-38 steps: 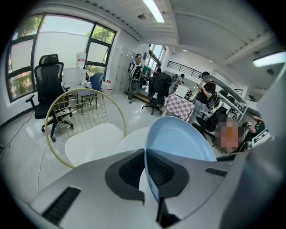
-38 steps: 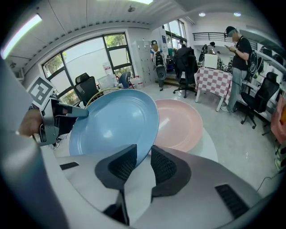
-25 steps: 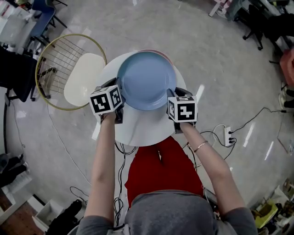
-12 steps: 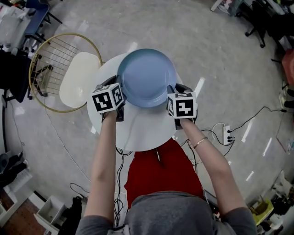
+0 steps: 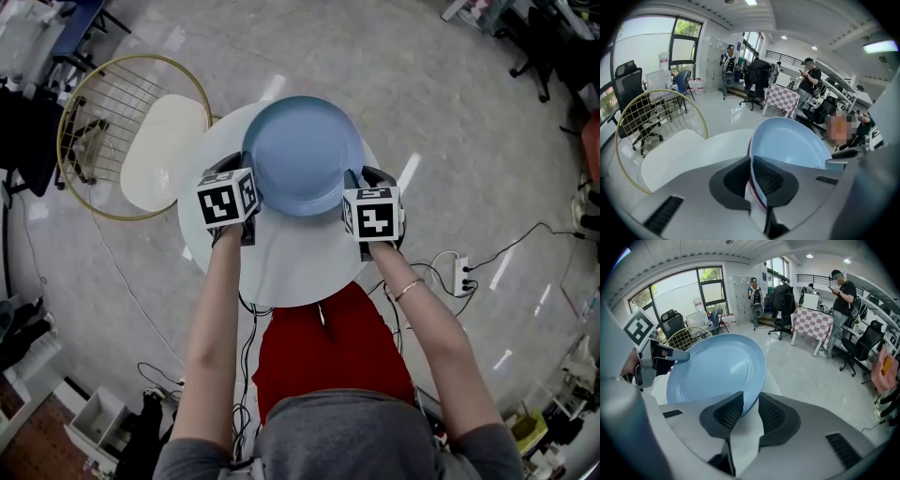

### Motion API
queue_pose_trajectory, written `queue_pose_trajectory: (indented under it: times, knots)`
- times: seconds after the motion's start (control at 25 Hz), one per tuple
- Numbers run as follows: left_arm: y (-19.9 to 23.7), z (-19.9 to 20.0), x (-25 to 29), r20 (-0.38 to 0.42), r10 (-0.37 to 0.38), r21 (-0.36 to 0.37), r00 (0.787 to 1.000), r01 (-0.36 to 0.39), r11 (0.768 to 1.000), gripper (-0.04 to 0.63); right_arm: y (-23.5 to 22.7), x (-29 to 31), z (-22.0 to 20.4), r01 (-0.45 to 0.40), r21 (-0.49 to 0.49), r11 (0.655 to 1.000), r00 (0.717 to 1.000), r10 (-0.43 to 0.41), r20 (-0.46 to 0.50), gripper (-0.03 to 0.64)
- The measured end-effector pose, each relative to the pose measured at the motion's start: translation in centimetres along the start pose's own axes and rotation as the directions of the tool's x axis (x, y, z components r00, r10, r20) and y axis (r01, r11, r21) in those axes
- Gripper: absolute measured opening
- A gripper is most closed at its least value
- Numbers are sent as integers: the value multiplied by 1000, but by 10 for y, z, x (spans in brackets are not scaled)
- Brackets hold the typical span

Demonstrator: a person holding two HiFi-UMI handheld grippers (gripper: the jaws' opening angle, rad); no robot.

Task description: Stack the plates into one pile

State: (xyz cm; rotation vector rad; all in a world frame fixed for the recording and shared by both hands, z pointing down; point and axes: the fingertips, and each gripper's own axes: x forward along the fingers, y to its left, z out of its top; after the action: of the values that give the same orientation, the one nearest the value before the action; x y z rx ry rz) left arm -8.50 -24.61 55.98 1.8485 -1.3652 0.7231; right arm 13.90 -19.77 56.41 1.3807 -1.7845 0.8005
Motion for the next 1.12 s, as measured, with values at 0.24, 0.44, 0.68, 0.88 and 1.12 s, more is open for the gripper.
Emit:
queue_pose_trajectory:
  times: [0.24,0.44,0.68,0.88,1.12]
  knots:
    - [0,0,2,-3,33,47,999,-33,998,34,-1,2,2,10,-21,1000,1000,-9,14,112]
    - [0,-2,1,4,57,82,998,-57,995,41,-2,5,4,42,-68,997,999,-41,24,112]
    - [-1,-3,-2,5,85,116,996,-85,990,52,-3,5,7,73,-100,992,997,-69,36,112]
    - [2,-6,-5,10,104,136,995,-105,985,77,-4,2,8,88,-87,992,994,-81,71,112]
    - [3,1,-16,58,129,175,990,-137,975,103,-12,-9,15,121,-63,991,985,-112,130,112]
